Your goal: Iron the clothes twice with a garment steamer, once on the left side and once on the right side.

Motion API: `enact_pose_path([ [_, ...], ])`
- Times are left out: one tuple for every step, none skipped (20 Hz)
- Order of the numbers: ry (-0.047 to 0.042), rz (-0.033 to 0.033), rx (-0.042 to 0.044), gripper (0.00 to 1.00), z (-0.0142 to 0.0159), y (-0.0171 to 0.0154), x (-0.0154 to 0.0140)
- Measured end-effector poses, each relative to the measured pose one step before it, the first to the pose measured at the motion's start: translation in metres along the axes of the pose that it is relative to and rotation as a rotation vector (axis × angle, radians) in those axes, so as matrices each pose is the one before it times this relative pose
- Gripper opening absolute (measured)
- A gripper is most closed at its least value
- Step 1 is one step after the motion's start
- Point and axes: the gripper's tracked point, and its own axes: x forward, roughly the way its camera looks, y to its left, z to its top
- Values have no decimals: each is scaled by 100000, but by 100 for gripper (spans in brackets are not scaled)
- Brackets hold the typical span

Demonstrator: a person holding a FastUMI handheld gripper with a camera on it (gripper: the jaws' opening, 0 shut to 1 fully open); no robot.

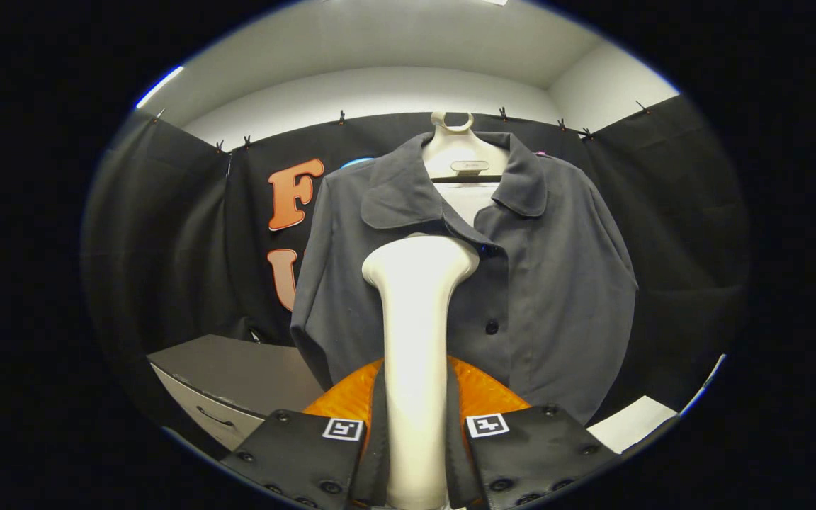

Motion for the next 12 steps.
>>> enact_pose_path([
  [285, -108, -130, 39, -216, 79, -4],
  [428, 87, 260, 39, -271, 43, 115],
  [664, 197, 384, 39, -404, 37, -2],
  [892, 246, 301, 39, -514, -2, -136],
  [828, 339, -175, 39, -589, 8, -168],
  [19, 454, 0, 39, -416, -41, -201],
  [256, 59, 86, 39, -454, -53, -44],
  [36, -141, -166, 39, -379, -66, 19],
  [199, -198, -502, 39, -360, -33, -48],
  [349, -233, -572, 39, -334, -26, -141],
  [388, -105, -332, 39, -281, -22, -88],
  [524, 71, -16, 39, -376, 19, -131],
])
